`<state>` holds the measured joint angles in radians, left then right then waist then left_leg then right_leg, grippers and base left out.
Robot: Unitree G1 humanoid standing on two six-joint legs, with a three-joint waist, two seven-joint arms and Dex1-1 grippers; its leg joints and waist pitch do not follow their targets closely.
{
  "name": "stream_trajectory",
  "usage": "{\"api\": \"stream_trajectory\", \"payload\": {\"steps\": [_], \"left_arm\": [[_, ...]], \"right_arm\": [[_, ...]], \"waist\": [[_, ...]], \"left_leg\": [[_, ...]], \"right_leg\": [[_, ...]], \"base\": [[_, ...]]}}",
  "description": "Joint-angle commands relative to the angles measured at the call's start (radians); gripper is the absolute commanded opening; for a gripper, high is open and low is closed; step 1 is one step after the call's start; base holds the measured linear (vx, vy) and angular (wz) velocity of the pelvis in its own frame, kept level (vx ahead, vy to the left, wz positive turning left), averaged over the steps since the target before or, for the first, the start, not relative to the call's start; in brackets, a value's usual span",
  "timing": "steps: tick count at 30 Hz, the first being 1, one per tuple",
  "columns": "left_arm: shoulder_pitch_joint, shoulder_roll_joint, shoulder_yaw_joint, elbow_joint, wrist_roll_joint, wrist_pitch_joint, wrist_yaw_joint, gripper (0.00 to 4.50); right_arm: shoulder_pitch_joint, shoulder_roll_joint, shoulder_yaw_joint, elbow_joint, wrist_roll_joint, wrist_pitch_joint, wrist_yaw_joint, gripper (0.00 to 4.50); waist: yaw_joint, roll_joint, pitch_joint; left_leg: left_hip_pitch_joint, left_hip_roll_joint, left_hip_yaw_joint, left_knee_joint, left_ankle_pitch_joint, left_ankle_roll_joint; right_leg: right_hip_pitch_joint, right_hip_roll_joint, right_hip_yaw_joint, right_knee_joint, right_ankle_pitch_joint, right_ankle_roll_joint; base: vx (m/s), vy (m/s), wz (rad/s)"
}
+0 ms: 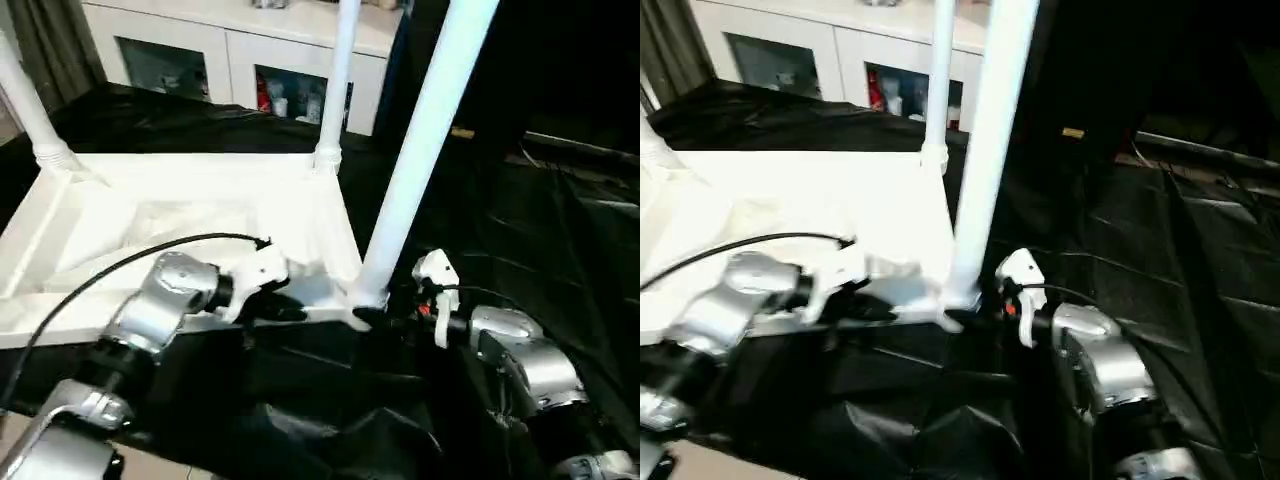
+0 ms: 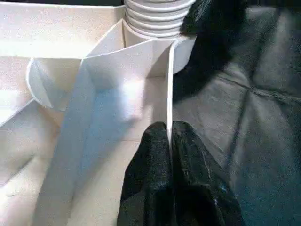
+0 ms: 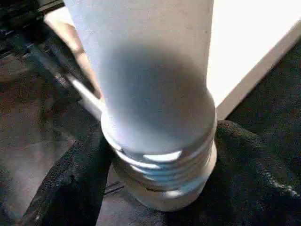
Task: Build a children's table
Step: Rotate leg to tighten
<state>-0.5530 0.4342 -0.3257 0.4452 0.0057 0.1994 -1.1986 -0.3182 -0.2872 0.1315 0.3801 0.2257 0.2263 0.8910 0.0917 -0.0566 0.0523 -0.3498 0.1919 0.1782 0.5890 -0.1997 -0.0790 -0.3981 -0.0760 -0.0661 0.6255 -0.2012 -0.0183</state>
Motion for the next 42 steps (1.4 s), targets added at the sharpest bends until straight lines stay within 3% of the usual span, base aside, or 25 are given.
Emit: {"api": "stream_trajectory", "payload": {"steps": [1,6,8,13,19,25,26,28,35,42], "left_arm": [[0.003,-0.047,-0.028,-0.025,-0.022,0.008,-0.001,0.00],[0.011,-0.037,-0.030,-0.034,-0.021,0.002,-0.016,0.00],[0.009,-0.032,-0.028,-0.029,-0.018,-0.003,-0.021,0.00],[0.010,-0.019,-0.030,-0.032,-0.017,-0.004,-0.041,0.00],[0.008,-0.014,-0.031,-0.036,-0.021,0.003,-0.057,0.00],[0.005,-0.015,-0.030,-0.034,-0.019,0.004,-0.057,0.00],[0.005,-0.015,-0.030,-0.033,-0.018,0.003,-0.057,0.00],[0.004,-0.016,-0.029,-0.032,-0.018,0.004,-0.058,0.00],[0.003,-0.016,-0.027,-0.028,-0.015,0.004,-0.057,0.00],[-0.003,-0.046,-0.024,0.004,0.009,0.002,0.009,0.00]], "right_arm": [[0.014,0.020,0.035,0.010,-0.012,0.006,-0.018,3.03],[0.015,0.024,0.019,0.011,-0.024,-0.026,-0.041,3.03],[0.004,0.023,-0.001,0.021,-0.013,-0.032,-0.037,3.57],[-0.008,0.002,-0.005,0.013,-0.004,-0.055,0.010,4.04],[-0.016,-0.012,-0.007,-0.008,0.027,-0.052,0.069,4.04],[-0.025,-0.014,-0.013,0.004,0.035,-0.049,0.090,4.04],[-0.024,-0.013,-0.017,0.001,0.044,-0.046,0.098,3.79],[-0.023,-0.012,-0.022,-0.001,0.050,-0.046,0.102,3.79],[-0.016,-0.014,-0.021,-0.010,0.062,-0.041,0.122,3.10],[-0.016,0.020,-0.027,0.057,0.008,-0.059,0.011,2.87]], "waist": [[0.001,0.007,-0.054],[0.000,0.008,-0.056],[0.000,0.007,-0.057],[0.000,0.008,-0.059],[0.000,0.007,-0.061],[0.001,0.009,-0.059],[0.001,0.008,-0.059],[0.001,0.008,-0.059],[0.002,0.007,-0.060],[0.000,0.007,-0.057]], "left_leg": [[0.004,0.043,-0.012,-0.075,-0.176,0.006],[0.002,0.042,-0.013,-0.074,-0.165,0.014],[0.001,0.042,-0.013,-0.074,-0.165,0.016],[0.001,0.043,-0.013,-0.073,-0.151,0.020],[0.000,0.042,-0.011,-0.068,-0.107,0.043],[0.002,0.043,-0.011,-0.070,-0.139,0.034],[0.001,0.042,-0.011,-0.070,-0.137,0.034],[0.001,0.043,-0.011,-0.070,-0.135,0.037],[0.002,0.042,-0.010,-0.069,-0.127,0.039],[0.004,0.043,-0.011,-0.072,-0.152,0.024]], "right_leg": [[0.048,-0.074,0.053,-0.083,-0.217,-0.193],[0.049,-0.074,0.053,-0.080,-0.186,-0.195],[0.050,-0.075,0.054,-0.080,-0.185,-0.197],[0.051,-0.075,0.053,-0.076,-0.159,-0.207],[0.054,-0.072,0.052,-0.066,-0.062,-0.234],[0.053,-0.074,0.053,-0.072,-0.122,-0.228],[0.054,-0.074,0.053,-0.072,-0.119,-0.227],[0.054,-0.074,0.053,-0.071,-0.114,-0.227],[0.053,-0.073,0.052,-0.071,-0.105,-0.232],[0.050,-0.075,0.052,-0.077,-0.158,-0.220]], "base": [[0.000,0.000,0.00],[0.000,0.000,0.00],[0.000,0.000,0.00],[0.000,0.000,0.00],[0.000,0.000,0.00],[0.000,0.000,0.00],[0.000,0.000,0.00],[0.000,0.000,0.00],[0.000,0.000,0.00],[0.000,0.000,0.00]]}}
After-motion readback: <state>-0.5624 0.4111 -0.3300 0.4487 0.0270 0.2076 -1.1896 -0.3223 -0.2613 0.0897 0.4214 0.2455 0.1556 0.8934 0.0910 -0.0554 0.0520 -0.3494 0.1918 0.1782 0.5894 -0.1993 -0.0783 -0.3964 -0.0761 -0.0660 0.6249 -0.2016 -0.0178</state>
